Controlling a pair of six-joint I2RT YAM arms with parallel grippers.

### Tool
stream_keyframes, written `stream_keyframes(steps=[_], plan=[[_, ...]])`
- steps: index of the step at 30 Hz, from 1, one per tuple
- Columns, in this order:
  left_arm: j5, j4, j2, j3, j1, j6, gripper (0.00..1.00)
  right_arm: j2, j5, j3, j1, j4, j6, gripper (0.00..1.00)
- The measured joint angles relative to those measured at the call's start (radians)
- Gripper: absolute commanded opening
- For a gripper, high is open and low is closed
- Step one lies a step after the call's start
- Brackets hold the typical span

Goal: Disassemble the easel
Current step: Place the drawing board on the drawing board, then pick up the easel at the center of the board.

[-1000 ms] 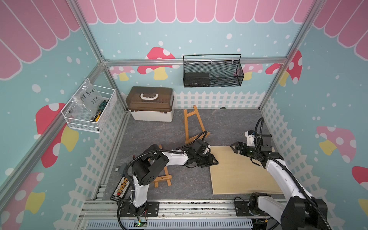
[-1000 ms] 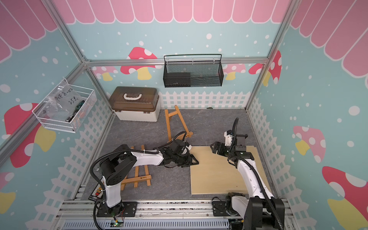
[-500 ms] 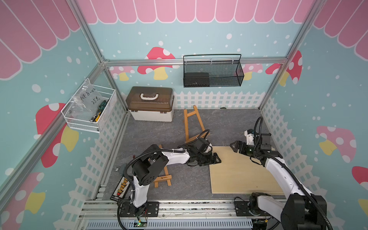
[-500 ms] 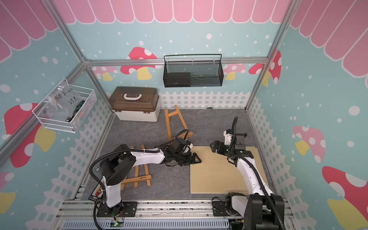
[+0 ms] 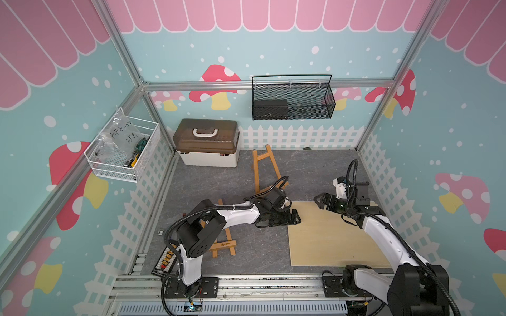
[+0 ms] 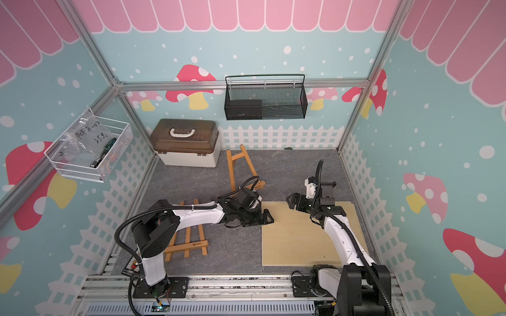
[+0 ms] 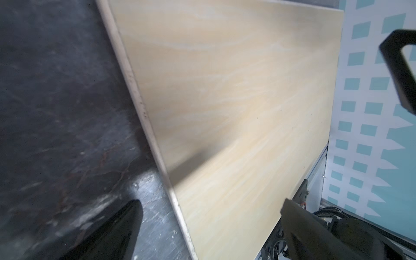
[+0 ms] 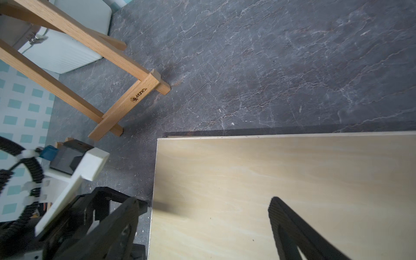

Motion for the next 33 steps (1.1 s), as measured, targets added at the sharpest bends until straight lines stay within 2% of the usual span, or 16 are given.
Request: stream_keyframes(steps=[10,20,26,30,33], plan=[[-0.101,-0.016,-0.314,-0.164,0.108,0.047,0.99,0.187,0.163,0.143,0.215,0.072,-0.039,0.94],[-0.137,-0.095,-0.543,-0.343,0.282,0.105,1.0,0.549,0.341,0.447,0.4,0.194,-0.195,0.88],[-0.137,-0.134,-0.638,-0.375,0.359,0.131,1.0,0.731,0.415,0.602,0.458,0.225,-0.311,0.85],[-0.137,-0.153,-0.681,-0.404,0.392,0.138,0.99,0.804,0.447,0.644,0.465,0.248,-0.368,0.82],[-0.137,-0.165,-0.705,-0.42,0.413,0.141,0.99,0.843,0.459,0.657,0.463,0.261,-0.402,0.76]])
